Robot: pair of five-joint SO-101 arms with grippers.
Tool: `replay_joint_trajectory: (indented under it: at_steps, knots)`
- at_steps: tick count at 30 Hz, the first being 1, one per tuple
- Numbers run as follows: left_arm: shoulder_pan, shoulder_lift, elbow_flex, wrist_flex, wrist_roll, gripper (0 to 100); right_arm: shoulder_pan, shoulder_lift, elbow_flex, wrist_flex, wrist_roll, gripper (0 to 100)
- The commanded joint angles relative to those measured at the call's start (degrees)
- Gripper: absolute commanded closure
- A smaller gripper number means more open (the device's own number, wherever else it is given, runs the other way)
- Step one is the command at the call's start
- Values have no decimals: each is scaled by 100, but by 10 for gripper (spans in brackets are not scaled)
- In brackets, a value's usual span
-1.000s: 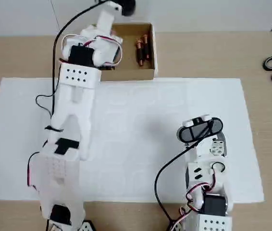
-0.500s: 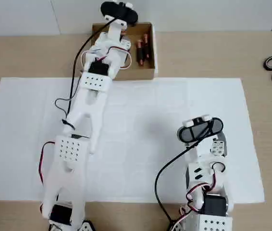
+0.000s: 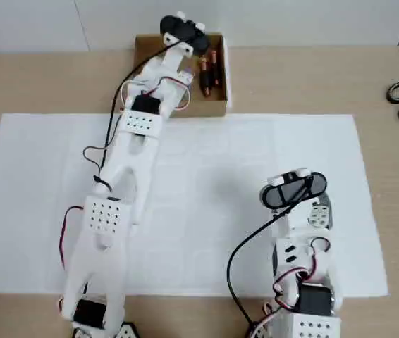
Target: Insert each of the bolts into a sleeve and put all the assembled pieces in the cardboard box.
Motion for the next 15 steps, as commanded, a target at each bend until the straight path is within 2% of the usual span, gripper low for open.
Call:
replay_joint_trajectory:
  at_steps: [1, 3, 8, 11, 12, 15]
  knots:
    - [-26, -141, -716, 229, -26, 884, -13, -92, 26, -4, 18, 779]
    - [9, -141, -1279, 976, -9, 884, -13, -92, 26, -4, 18, 779]
    - [9, -132, -3125, 4255, -9, 885, -13, -92, 26, -4, 18, 779]
    - [0, -141, -4048, 5916, -9, 885, -22, -92, 26, -4, 18, 779]
    - [26, -158, -3969, 6286, 0, 885, -31, -92, 26, -4, 18, 779]
    - [-44, -387, -3793, 6374, 404, 885, -295, -92, 35, 4, 18, 779]
